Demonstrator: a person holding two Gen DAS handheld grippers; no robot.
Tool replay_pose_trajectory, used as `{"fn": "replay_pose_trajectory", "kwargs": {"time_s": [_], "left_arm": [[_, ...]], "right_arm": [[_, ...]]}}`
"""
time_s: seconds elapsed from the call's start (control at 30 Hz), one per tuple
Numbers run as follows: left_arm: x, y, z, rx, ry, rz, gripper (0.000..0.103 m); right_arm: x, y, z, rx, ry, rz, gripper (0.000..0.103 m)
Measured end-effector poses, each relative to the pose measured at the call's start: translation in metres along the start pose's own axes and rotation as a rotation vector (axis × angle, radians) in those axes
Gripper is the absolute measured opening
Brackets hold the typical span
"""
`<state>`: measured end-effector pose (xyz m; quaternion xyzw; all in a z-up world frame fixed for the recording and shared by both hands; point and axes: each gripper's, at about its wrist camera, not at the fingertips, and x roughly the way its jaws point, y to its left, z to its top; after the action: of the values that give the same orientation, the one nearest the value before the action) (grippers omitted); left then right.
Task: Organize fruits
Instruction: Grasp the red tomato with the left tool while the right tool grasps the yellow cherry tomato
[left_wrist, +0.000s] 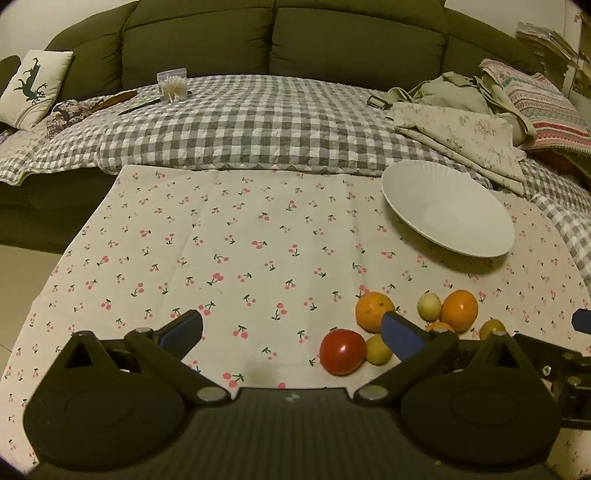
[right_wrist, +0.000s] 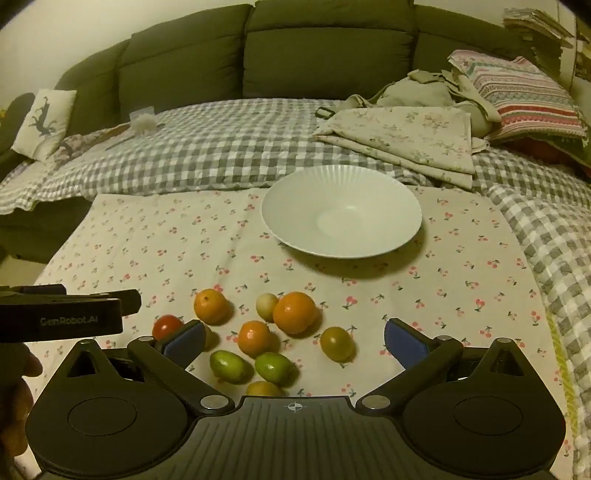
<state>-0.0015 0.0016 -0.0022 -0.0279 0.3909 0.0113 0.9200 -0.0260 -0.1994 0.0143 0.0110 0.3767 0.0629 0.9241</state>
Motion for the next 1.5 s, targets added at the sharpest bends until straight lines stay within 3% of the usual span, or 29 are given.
{"fn": "replay_pose_trajectory", "kwargs": {"time_s": [0.4,0.57,0.73,0.83,0.97,1.27,1.5], "left_arm": [[0.015,0.000,0.000,-0.007,0.023,0.011,0.099],[0.025,0.016,0.000,-0.038,0.017,-0.021,0.083],[0.032,0.015,-0.005,-0.043,0.023,-0.068,0.072],[0.035,0.011,-0.007,-0.036,0.041,-0.122,0.068],[0.037,0.005,-0.008,-0.023,0.059,-0.168,0.066],[0.053,0.004,-0.008,0.000,0.132,-0.164,0.065],[0.057,0.002,-0.008,0.004,0.110,-0.197,0.056]], "right_arm": [[0.020,-0.016,-0.005,0.024,0.041,0.010,0.102],[0.033,-0.041,0.000,0.093,0.083,0.004,0.100],[0.051,-0.054,-0.003,0.153,0.165,0.038,0.090],[0.059,-0.059,-0.002,0.193,0.123,0.104,0.082],[0.065,-0.059,0.001,0.155,0.130,0.085,0.077],[0.087,-0.060,-0.001,0.086,0.179,0.075,0.062],[0.094,-0.054,-0.002,0.045,0.189,0.075,0.049]]}}
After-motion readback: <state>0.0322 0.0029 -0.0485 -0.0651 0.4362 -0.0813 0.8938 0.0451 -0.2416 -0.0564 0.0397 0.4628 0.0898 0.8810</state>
